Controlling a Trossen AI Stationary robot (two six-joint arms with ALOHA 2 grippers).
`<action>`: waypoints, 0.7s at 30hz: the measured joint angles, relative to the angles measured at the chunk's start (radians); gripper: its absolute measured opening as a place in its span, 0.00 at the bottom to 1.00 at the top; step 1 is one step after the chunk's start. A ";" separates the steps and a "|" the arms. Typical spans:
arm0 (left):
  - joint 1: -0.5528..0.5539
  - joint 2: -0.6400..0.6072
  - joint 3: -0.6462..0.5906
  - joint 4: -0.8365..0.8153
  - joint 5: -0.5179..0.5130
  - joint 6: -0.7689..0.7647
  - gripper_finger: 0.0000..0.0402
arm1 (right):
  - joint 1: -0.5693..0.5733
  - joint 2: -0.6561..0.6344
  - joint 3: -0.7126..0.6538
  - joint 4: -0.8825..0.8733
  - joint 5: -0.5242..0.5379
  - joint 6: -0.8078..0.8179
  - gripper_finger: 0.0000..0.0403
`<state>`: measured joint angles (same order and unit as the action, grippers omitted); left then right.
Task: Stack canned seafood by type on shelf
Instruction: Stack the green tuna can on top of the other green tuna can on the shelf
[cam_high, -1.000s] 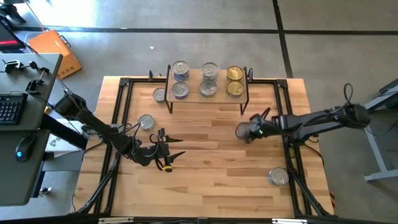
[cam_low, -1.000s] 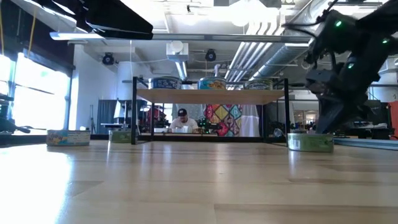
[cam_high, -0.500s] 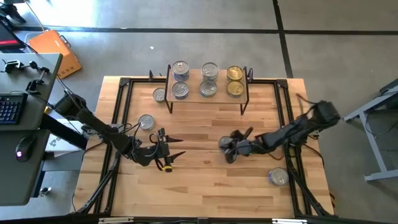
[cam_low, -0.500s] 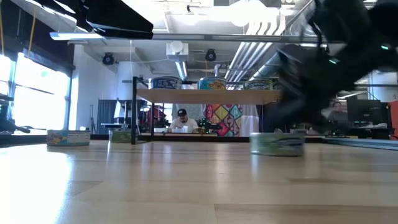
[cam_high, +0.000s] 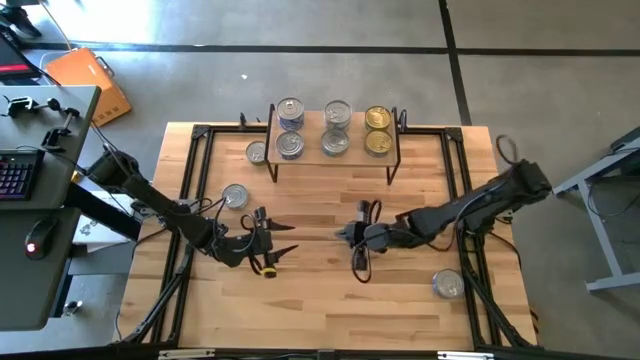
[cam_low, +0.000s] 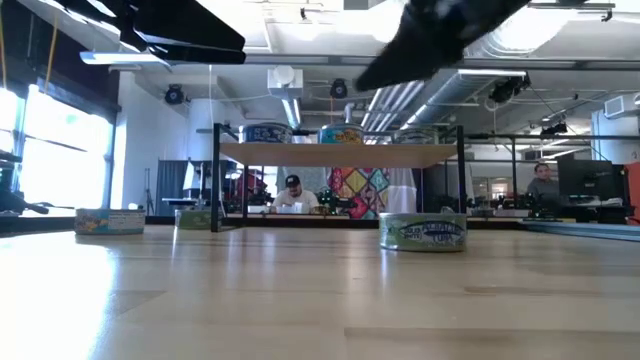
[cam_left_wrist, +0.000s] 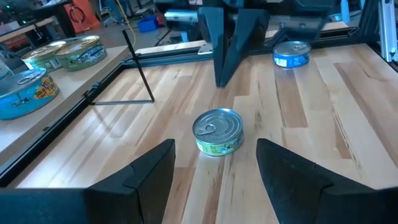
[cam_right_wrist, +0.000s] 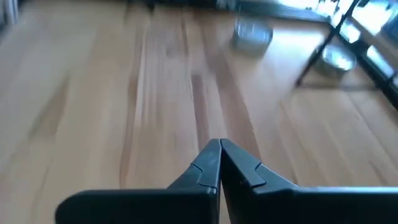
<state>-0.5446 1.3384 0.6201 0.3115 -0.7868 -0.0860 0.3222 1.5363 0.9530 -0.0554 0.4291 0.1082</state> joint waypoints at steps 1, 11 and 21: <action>0.000 0.000 0.000 0.000 0.000 0.000 0.54 | -0.001 -0.017 0.019 -0.091 -0.021 0.005 0.01; 0.000 0.000 0.000 0.000 0.000 -0.017 0.54 | 0.022 -0.097 -0.151 -0.207 -0.335 0.136 0.40; 0.028 0.000 0.000 0.007 0.000 -0.018 0.54 | 0.111 -0.023 -0.478 0.523 -0.010 0.009 0.49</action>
<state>-0.5163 1.3384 0.6201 0.3187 -0.7872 -0.1036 0.4333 1.5135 0.4754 0.4673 0.4186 0.1167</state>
